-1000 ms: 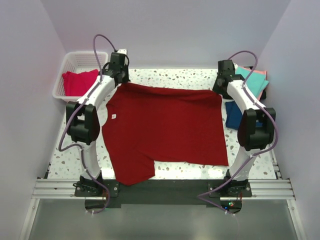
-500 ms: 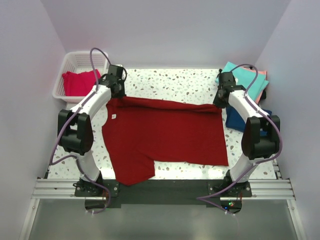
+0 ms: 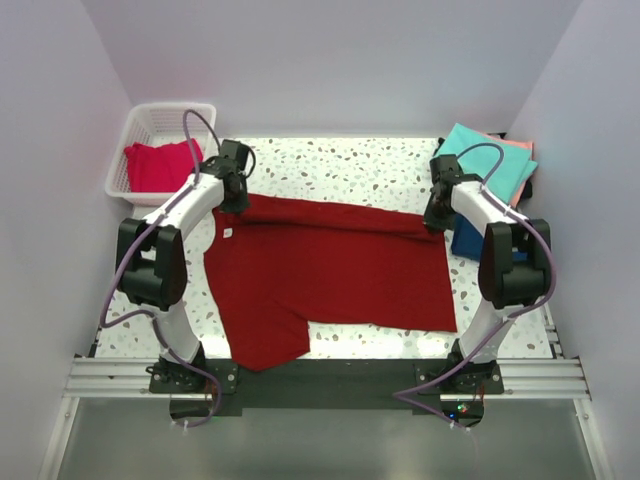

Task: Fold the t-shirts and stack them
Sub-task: Fold the tshirt

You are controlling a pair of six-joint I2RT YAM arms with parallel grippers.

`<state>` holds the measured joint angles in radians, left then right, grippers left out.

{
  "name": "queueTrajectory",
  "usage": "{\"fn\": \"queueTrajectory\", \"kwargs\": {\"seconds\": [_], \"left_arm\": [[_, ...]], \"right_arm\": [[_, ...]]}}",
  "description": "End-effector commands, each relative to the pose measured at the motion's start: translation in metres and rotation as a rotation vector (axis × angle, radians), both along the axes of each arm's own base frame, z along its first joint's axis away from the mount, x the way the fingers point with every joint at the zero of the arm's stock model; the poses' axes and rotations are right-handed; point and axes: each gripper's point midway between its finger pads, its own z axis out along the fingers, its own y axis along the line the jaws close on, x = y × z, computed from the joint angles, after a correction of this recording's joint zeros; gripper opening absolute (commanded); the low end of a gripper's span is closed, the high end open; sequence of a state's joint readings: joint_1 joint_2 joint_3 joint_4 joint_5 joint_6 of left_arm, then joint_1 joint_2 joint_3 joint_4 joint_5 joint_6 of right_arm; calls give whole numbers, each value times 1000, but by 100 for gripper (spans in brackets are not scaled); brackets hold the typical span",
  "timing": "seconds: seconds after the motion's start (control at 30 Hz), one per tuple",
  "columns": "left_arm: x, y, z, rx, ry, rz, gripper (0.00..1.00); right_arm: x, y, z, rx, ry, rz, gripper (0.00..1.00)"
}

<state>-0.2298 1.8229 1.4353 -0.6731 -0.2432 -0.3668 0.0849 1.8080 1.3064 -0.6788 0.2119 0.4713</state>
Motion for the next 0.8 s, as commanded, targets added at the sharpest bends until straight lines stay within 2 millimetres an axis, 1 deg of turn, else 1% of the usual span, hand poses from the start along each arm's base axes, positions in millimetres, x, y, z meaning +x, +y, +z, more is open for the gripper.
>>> {"fn": "queueTrajectory", "kwargs": {"seconds": [0.0, 0.1, 0.17, 0.3, 0.5, 0.6, 0.63, 0.67, 0.7, 0.73, 0.77], "left_arm": [[-25, 11, -5, 39, 57, 72, 0], [-31, 13, -5, 43, 65, 85, 0], [-35, 16, -5, 53, 76, 89, 0], [-46, 29, -4, 109, 93, 133, 0], [-55, 32, -4, 119, 108, 144, 0], [-60, 33, -11, 128, 133, 140, 0], [-61, 34, -14, 133, 145, 141, 0], [-63, 34, -19, 137, 163, 140, 2], [-63, 34, -22, 141, 173, 138, 5], [-63, 34, -23, 140, 179, 137, 8], [-63, 32, -27, 136, 190, 132, 12]], "right_arm": [[-15, 6, -9, 14, 68, -6, 1], [-24, 7, -19, 9, 109, -7, 1], [-29, 8, -22, 2, 126, -7, 2], [-39, 8, -26, -13, 154, -11, 1], [-50, 8, -22, -43, 154, -22, 0], [-58, 4, -19, -75, 173, -34, 0], [-65, 3, -19, -85, 197, -38, 0], [-67, 1, -16, -94, 195, -51, 2], [-72, -3, -14, -119, 197, -60, 2], [-76, -4, -11, -131, 200, -66, 1], [-78, -5, -3, -131, 177, -80, 0]]}}
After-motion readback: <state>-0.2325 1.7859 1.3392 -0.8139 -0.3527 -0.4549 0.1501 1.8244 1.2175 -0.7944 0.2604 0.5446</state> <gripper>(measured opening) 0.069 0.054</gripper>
